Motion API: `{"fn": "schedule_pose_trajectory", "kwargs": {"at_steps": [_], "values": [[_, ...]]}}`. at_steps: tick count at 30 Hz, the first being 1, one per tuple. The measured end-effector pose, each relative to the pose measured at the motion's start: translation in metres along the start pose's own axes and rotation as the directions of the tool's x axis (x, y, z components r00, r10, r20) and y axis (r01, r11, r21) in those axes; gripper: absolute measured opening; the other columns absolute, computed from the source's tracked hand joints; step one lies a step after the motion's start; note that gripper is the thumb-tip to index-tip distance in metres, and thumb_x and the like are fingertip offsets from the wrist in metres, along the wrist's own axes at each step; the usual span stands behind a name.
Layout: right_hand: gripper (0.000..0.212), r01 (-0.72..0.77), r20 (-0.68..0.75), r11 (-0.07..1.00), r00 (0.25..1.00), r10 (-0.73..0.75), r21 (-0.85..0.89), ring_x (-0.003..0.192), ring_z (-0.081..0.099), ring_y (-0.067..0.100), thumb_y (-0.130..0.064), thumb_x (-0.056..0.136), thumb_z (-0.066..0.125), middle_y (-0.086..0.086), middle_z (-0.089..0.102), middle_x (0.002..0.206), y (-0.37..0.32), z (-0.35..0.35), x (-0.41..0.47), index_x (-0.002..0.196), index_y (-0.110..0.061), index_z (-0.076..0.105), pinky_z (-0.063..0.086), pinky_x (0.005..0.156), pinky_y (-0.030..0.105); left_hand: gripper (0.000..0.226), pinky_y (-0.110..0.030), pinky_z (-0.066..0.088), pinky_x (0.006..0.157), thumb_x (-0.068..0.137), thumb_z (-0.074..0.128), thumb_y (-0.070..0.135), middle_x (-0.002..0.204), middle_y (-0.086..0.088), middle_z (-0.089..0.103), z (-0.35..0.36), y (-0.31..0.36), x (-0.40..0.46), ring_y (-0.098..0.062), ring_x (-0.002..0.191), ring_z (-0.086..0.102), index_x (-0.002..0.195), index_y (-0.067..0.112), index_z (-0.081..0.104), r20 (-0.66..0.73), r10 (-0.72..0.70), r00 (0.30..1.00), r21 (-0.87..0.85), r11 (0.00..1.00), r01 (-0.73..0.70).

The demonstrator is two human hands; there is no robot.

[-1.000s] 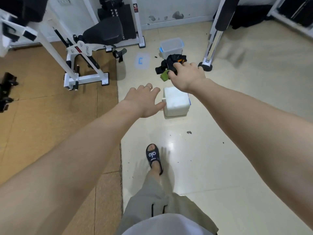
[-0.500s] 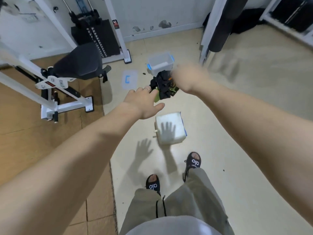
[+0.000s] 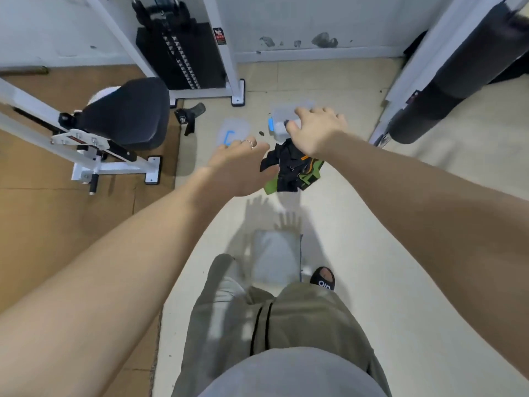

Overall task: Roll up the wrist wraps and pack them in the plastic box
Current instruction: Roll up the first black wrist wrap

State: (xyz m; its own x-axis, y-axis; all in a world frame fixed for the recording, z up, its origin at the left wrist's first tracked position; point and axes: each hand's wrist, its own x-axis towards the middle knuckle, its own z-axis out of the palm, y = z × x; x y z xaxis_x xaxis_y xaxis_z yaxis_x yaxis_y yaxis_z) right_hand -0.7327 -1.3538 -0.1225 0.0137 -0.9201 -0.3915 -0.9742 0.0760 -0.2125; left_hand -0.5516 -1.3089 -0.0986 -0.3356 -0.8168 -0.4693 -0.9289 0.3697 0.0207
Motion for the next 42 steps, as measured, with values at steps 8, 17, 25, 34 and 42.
{"fn": "schedule_pose_trajectory", "kwargs": {"at_steps": [8,17,25,34,42], "values": [[0.054,-0.006,0.021,0.997,1.000,0.008,-0.077,0.135,0.041,0.034,-0.047,0.107,0.024,0.016,0.049,0.144,-0.005,0.002,0.178,0.150,-0.018,0.041,0.029,0.110,0.047,0.064,-0.043,0.035,0.106,0.106,0.031,0.059,0.161,-0.007,0.033,-0.007,-0.073,0.172,-0.030,0.139,0.041,0.159,0.024,0.029,0.055,0.022,0.998,-0.015,1.000,-0.021],[0.053,-0.171,0.068,0.985,0.983,0.171,0.002,0.137,0.039,0.034,-0.046,0.108,0.027,0.014,0.050,0.145,-0.018,0.069,0.397,0.151,-0.017,0.041,0.028,0.111,0.047,0.064,-0.046,0.043,0.102,0.106,0.030,0.057,0.155,-0.013,0.039,0.050,-0.183,0.403,-0.034,0.132,0.048,0.158,0.019,0.028,0.151,0.154,0.976,0.011,0.988,-0.157],[0.053,-0.198,0.172,0.980,0.965,0.201,-0.032,0.138,0.038,0.035,-0.046,0.108,0.024,0.013,0.049,0.145,0.055,0.189,0.535,0.150,-0.018,0.040,0.028,0.113,0.048,0.061,-0.044,0.043,0.101,0.106,0.034,0.053,0.149,-0.013,0.044,0.160,-0.173,0.567,-0.033,0.128,0.051,0.155,0.017,0.031,0.154,0.183,0.971,-0.057,0.983,-0.176],[0.053,-0.200,0.355,0.980,0.915,0.193,-0.016,0.140,0.038,0.035,-0.039,0.107,0.034,0.012,0.043,0.152,0.162,0.395,0.642,0.157,-0.022,0.033,0.035,0.109,0.046,0.062,-0.045,0.049,0.099,0.104,0.041,0.052,0.152,-0.011,0.044,0.361,-0.118,0.723,-0.032,0.129,0.052,0.155,0.019,0.033,0.191,0.189,0.963,-0.130,0.978,-0.166],[0.074,-0.250,0.524,0.968,0.826,0.208,0.011,0.142,0.033,0.043,-0.047,0.093,0.060,0.018,0.035,0.153,0.207,0.495,0.655,0.157,-0.021,0.033,0.038,0.110,0.050,0.070,-0.049,0.046,0.105,0.099,0.056,0.045,0.154,-0.010,0.042,0.453,-0.104,0.761,-0.033,0.134,0.048,0.159,0.020,0.028,0.256,0.195,0.947,-0.266,0.956,-0.125]]}}
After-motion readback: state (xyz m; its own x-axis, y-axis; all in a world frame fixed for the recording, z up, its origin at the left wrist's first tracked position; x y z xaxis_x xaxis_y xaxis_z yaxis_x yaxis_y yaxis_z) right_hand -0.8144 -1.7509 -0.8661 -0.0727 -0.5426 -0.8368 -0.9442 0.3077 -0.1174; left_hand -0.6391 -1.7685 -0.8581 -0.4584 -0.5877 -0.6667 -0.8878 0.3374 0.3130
